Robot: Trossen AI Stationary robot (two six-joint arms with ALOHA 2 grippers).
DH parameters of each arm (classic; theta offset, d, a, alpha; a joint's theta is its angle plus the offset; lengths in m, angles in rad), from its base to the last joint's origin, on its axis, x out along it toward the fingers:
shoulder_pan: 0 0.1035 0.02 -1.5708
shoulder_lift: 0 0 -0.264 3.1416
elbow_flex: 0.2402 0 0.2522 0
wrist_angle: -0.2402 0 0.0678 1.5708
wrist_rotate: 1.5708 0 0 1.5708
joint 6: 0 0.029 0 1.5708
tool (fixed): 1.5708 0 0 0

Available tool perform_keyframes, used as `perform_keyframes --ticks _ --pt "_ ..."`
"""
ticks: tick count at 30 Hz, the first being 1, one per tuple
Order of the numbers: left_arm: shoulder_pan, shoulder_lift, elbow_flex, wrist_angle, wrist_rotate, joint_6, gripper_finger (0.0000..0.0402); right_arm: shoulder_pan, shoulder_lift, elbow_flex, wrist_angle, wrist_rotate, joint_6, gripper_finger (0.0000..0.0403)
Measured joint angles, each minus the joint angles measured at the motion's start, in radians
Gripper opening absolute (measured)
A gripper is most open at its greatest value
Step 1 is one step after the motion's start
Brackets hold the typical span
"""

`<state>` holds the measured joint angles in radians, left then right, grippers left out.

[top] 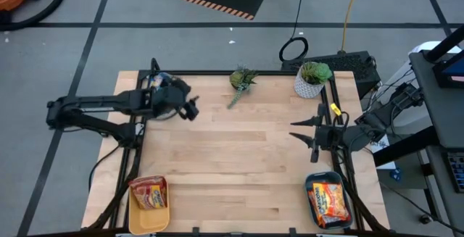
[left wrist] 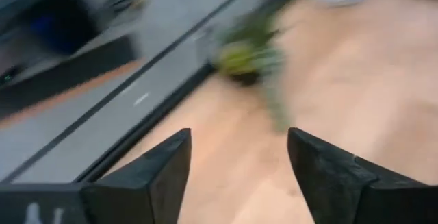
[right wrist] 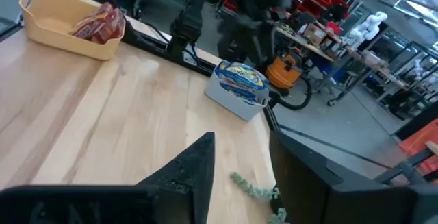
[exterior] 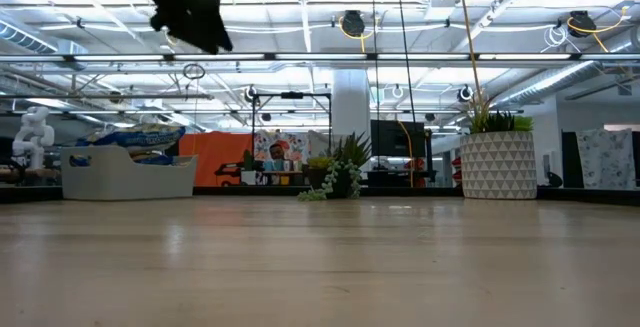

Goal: Sort Maruchan noodles
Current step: Return to Home Position

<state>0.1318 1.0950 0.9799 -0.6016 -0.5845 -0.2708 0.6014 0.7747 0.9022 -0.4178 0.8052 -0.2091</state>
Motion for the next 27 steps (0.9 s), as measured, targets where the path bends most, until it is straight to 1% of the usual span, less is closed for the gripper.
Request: perform_keyframes --ticks 3,8,9,13,14,16,18,23,27 --pt "-0.033 -0.045 -0.063 0.166 0.11 0.131 0.0223 0.0 -0.035 -0.046 0.038 -0.001 -0.004 0.0113" --pt "-0.021 -0.091 -0.158 0.349 0.258 0.276 0.0179 0.0 -0.105 -0.124 0.105 -0.008 -0.039 0.0066" --pt "-0.016 -0.097 -0.178 0.402 0.305 0.313 0.017 0.0 -0.121 -0.132 0.107 -0.023 -0.04 0.0055" --pt "-0.012 -0.118 -0.298 0.695 0.551 0.452 0.0135 0.0 -0.182 -0.159 0.108 -0.083 -0.04 0.0012" --pt "-0.013 -0.116 -0.325 0.768 0.593 0.474 0.0128 0.0 -0.195 -0.166 0.108 -0.098 -0.04 0.0006" --pt "-0.004 -0.116 -0.371 0.862 0.618 0.487 0.0115 0.0 -0.221 -0.18 0.108 -0.104 -0.039 0.0004" --pt "0.008 -0.116 -0.395 0.911 0.619 0.475 0.0104 -0.001 -0.239 -0.191 0.109 -0.103 -0.04 0.0007" --pt "0.033 -0.116 -0.441 0.918 0.623 0.434 0.0087 -0.001 -0.273 -0.22 0.113 -0.104 -0.064 0.0001" --pt "0.032 -0.116 -0.484 0.955 0.689 0.439 0.0079 -0.001 -0.296 -0.237 0.115 -0.104 -0.092 0.0001"
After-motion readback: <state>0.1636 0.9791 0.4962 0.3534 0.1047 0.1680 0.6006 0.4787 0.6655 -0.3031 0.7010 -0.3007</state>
